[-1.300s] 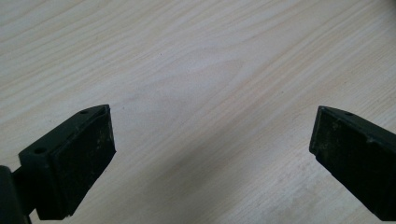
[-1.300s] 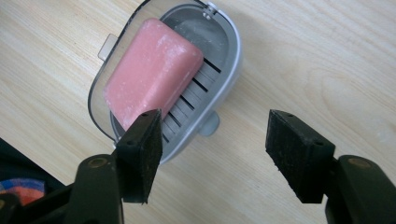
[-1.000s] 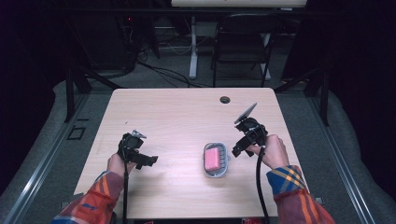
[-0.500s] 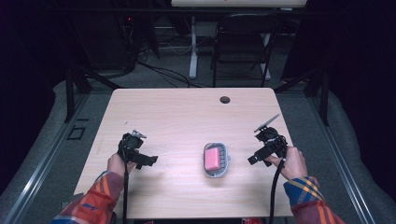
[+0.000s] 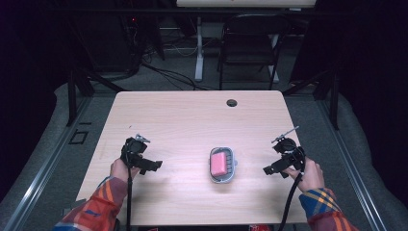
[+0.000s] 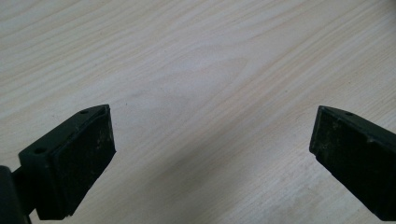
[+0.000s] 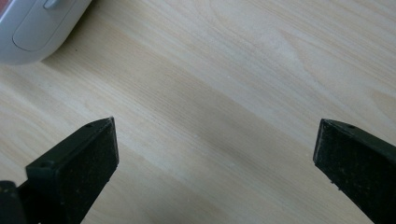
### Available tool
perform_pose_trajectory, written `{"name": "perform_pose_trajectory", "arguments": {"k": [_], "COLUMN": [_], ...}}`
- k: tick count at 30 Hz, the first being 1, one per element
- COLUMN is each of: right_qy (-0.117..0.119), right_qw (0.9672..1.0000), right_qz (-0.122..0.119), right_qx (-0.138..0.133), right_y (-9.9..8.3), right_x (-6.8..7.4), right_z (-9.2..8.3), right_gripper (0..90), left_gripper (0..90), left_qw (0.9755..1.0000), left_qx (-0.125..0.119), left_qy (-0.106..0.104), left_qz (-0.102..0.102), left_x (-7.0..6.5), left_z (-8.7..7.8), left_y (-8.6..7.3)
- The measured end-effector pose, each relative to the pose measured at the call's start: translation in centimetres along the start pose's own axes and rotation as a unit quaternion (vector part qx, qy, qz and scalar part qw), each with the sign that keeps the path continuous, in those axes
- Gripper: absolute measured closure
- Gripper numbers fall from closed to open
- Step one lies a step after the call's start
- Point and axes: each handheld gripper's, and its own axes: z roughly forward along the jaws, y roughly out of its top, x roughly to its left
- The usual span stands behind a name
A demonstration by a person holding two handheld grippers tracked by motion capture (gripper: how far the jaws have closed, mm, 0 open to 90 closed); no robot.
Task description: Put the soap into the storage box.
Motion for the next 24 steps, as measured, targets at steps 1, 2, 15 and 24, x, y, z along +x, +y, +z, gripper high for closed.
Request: {"name": "perform_pose_trajectory", "arguments": {"k": [1, 2, 15, 24], "right_qy": [-0.004, -0.004, -0.013, -0.007], "right_qw": [1.0000, 1.0000, 0.9998, 0.9990], "right_qz": [0.001, 0.001, 0.014, 0.015], "right_qx": [-0.002, -0.002, -0.008, 0.042], "right_y": [-0.1, -0.1, -3.3, -4.3], "right_x": [-0.1, -0.1, -1.2, -1.5], "right_z": [0.0, 0.0, 1.9, 3.9], "right_gripper": [0.0, 0.0, 0.0, 0.0], "left_gripper": [0.2, 0.2, 0.2, 0.2], "left_qw": [1.0000, 1.0000, 1.0000, 1.0000], "left_qx": [0.000, 0.000, -0.005, -0.006], "left_qy": [0.001, 0.001, 0.003, 0.000], "left_qz": [-0.001, -0.001, -0.008, -0.002], "left_x": [0.0, 0.0, 0.1, 0.0], "left_z": [0.0, 0.0, -0.1, -0.4], "left_y": [0.0, 0.0, -0.1, -0.1]}}
